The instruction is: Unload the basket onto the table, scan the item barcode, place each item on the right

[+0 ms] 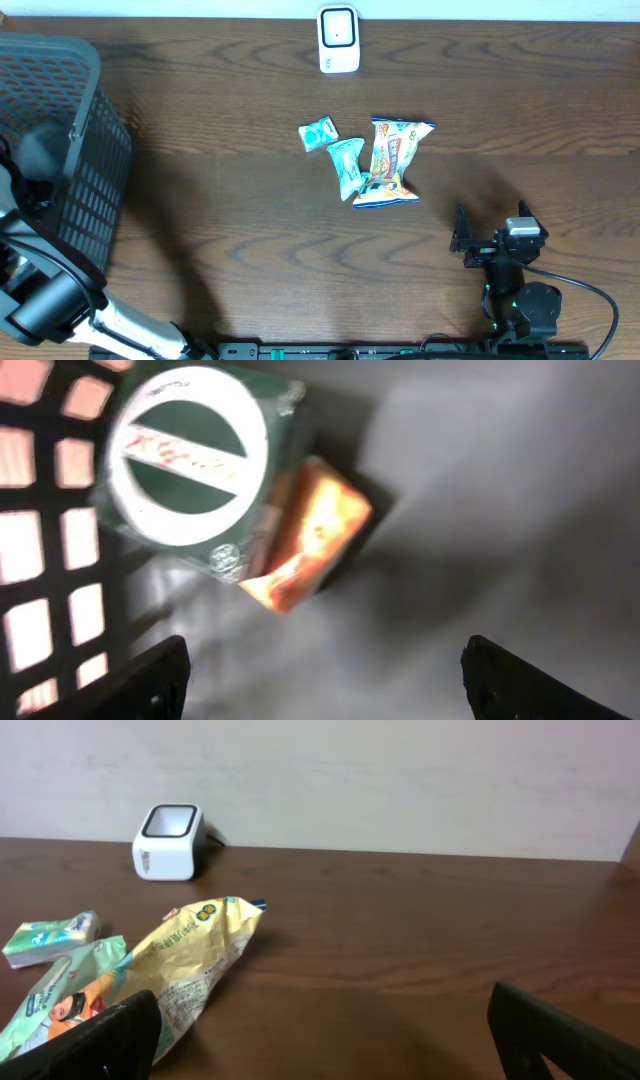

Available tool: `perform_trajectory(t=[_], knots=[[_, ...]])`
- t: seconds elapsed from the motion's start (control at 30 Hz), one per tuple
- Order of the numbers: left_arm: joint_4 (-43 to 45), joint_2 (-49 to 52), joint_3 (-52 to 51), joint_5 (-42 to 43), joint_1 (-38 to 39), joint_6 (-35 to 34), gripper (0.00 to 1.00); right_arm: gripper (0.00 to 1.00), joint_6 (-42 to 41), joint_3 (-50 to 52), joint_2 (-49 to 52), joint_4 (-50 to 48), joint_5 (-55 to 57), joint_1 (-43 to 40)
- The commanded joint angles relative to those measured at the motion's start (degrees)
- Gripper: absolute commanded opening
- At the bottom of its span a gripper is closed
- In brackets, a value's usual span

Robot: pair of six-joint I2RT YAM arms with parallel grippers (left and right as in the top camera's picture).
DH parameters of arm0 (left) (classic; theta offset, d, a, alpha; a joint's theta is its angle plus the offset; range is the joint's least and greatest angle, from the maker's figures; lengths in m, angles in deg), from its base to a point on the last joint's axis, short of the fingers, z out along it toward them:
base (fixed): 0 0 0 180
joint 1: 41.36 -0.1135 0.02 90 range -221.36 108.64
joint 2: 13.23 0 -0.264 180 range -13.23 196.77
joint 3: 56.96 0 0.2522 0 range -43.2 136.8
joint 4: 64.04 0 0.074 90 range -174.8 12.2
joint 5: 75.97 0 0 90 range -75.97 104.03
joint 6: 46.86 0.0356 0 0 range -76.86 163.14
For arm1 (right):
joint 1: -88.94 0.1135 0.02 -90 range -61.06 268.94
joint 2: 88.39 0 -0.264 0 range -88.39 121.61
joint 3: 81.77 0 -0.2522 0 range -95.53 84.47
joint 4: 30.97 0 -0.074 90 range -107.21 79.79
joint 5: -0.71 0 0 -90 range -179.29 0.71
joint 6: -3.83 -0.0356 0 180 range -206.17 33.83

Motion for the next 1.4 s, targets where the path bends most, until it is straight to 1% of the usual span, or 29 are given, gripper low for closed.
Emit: perform_trajectory(t=[0.0,0.13,0.2,0.27,0.3,0.5,0.63,0.67,0.73,0.77,0.8,0.93,1.0,1.13,1.17,1.2,1.3,1.37], knots=[[-1.0,-0.1,0.1,-3.5,-0.4,-5.2,0.86,0.99,-0.3,0.1,-0.3,0.3,0.1,-0.4],[-2.0,-0.1,-0.8,-7.0,-1.0,-9.9,0.86,0.99,-0.3,0.1,-0.3,0.3,0.1,-0.4],[-2.5,-0.1,-1.5,-7.4,-2.3,-14.0,0.87,0.99,-0.3,0.1,-0.3,0.3,0.1,-0.4],[-1.7,-0.1,-1.5,-7.5,-3.4,-14.5,0.88,0.99,-0.3,0.1,-0.3,0.3,0.1,-0.4],[-0.9,-0.2,-1.5,-7.5,-4.2,-13.8,0.9,0.99,-0.3,0.1,-0.3,0.3,0.1,-0.4],[1.7,-0.2,-1.5,-7.5,-8.3,-8.7,0.96,0.99,-0.3,0.1,-0.3,0.2,0.1,-0.4],[2.2,-0.2,-1.5,-7.3,-10.3,-7.9,0.96,0.99,-0.3,0.1,-0.3,0.2,0.1,-0.4],[2.8,-0.2,-1.5,-6.9,-10.6,-6.3,0.96,0.99,-0.3,0.1,-0.3,0.3,0.1,-0.4],[5.0,-0.2,-1.5,-4.9,-11.0,-0.2,0.96,0.99,-0.3,0.1,-0.3,0.3,0.1,-0.4],[6.8,-0.2,-1.5,-2.1,-11.2,5.9,0.96,0.99,-0.3,0.1,-0.3,0.3,0.1,-0.4],[7.0,-0.2,-1.5,-1.4,-11.2,6.6,0.96,0.99,-0.3,0.1,-0.3,0.3,0.1,-0.4],[7.7,-0.1,-2.0,-0.9,-11.2,6.2,0.96,0.99,-0.3,0.1,-0.3,0.3,0.1,-0.4],[8.5,0.2,-2.5,0.7,-11.2,7.5,0.96,0.99,-0.3,0.1,-0.3,0.3,0.1,-0.4],[10.4,0.9,-4.3,8.1,-11.2,11.3,0.95,0.99,-0.3,0.1,-0.3,0.2,0.1,-0.4],[11.9,0.9,-5.4,11.9,-11.2,13.1,0.95,0.99,-0.3,0.1,-0.3,0.3,0.1,-0.4],[12.4,0.9,-5.8,13.2,-11.2,13.9,0.95,0.99,-0.3,0.1,-0.3,0.3,0.1,-0.4],[13.2,0.9,-6.0,14.1,-11.0,14.3,0.93,0.99,-0.3,0.1,-0.3,0.3,0.1,-0.4],[13.1,0.9,-6.0,14.1,-11.0,14.3,0.91,0.99,-0.3,0.1,-0.3,0.3,0.1,-0.4]])
